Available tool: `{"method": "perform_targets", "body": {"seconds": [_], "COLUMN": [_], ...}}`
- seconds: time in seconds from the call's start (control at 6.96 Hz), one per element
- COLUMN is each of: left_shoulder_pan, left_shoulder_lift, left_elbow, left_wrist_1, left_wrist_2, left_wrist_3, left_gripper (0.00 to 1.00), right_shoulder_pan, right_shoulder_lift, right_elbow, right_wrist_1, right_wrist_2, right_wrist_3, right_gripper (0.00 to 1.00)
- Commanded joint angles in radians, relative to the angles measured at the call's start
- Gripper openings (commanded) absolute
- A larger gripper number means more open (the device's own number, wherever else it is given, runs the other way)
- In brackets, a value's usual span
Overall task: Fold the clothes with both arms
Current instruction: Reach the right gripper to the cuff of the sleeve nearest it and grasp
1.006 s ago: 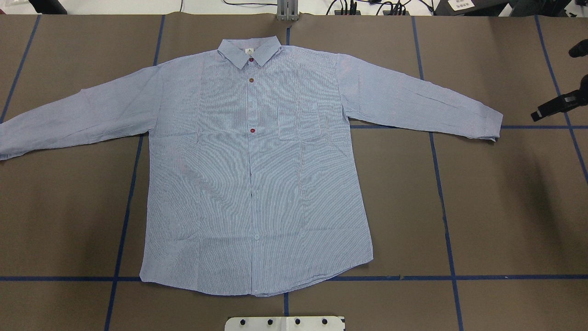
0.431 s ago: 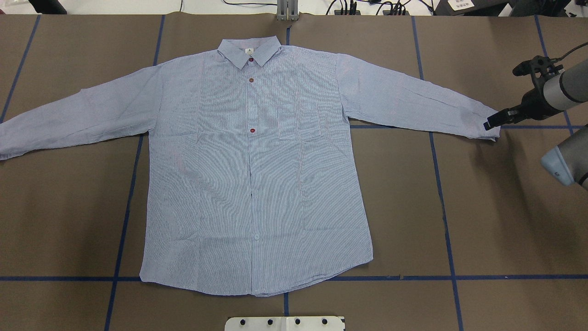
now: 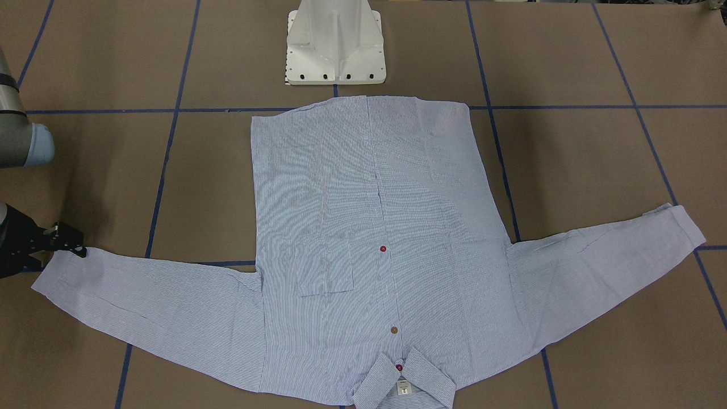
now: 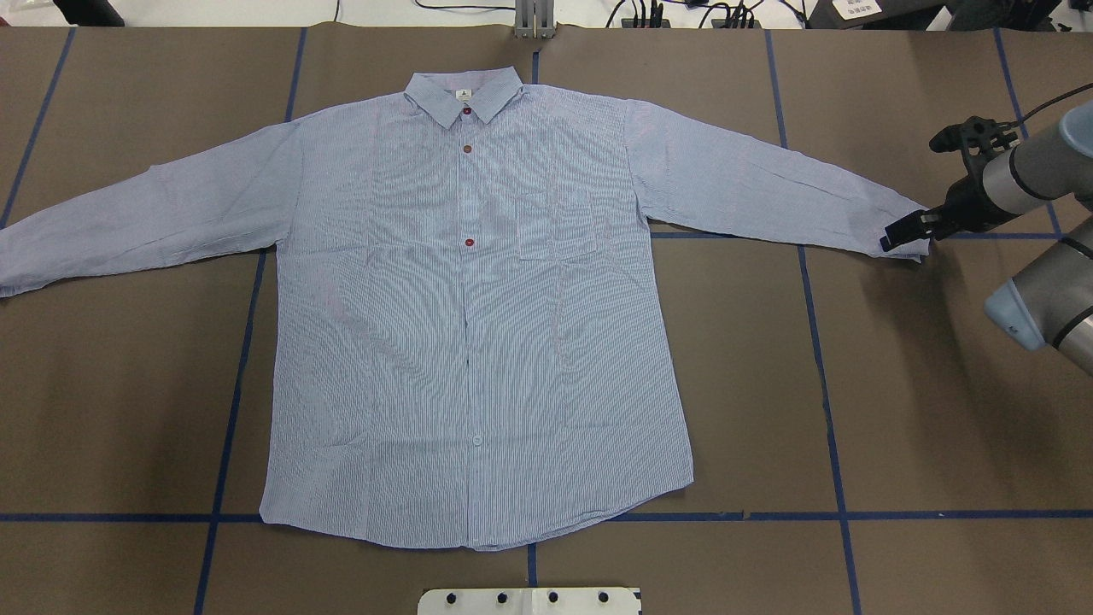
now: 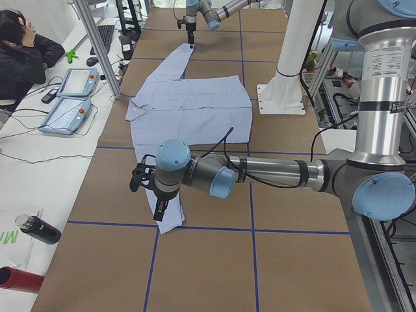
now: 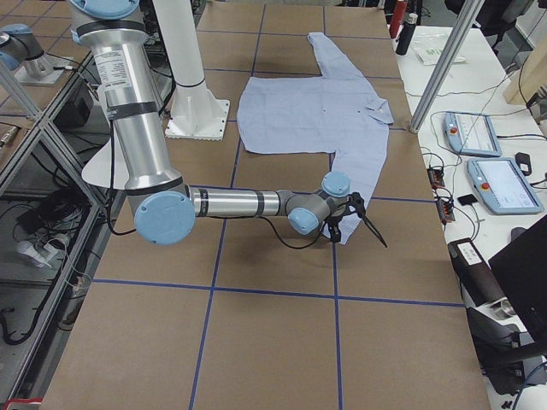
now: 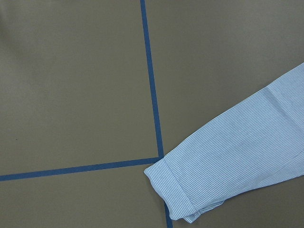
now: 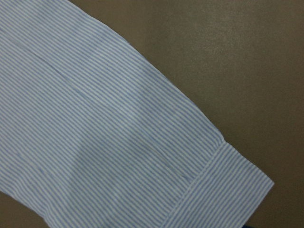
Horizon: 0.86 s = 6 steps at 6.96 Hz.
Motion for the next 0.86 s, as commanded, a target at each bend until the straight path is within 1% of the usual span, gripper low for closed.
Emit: {"method": "perform_targets", "body": {"seconds": [0.0, 0.14, 0.29, 0.72], "left_shoulder_pan": [0.000, 0.000, 0.000, 0.000], "left_shoulder_lift": [-0.001, -0.001, -0.003, -0.003], "left_elbow": [-0.003, -0.003, -0.003, -0.003], "left_wrist_1": [0.000, 0.000, 0.001, 0.000], "left_wrist_2": [0.000, 0.000, 0.000, -0.002], "left_wrist_3": [0.000, -0.002, -0.002, -0.002], "left_gripper": [1.00, 1.00, 1.00, 1.00], "right_shoulder_pan": [-0.016, -0.016, -0.014, -0.005], "right_shoulder_lift": [0.005, 0.005, 0.010, 0.007], "right_elbow": [-0.006, -0.006, -0.003, -0.003], "right_wrist_1": [-0.005, -0.014, -0.034, -0.043], "right_wrist_2": [0.000, 0.002, 0.008, 0.008], "right_wrist_3": [0.005, 0.005, 0.003, 0.003], "right_gripper": [0.86, 0.83, 0.84, 0.85]}}
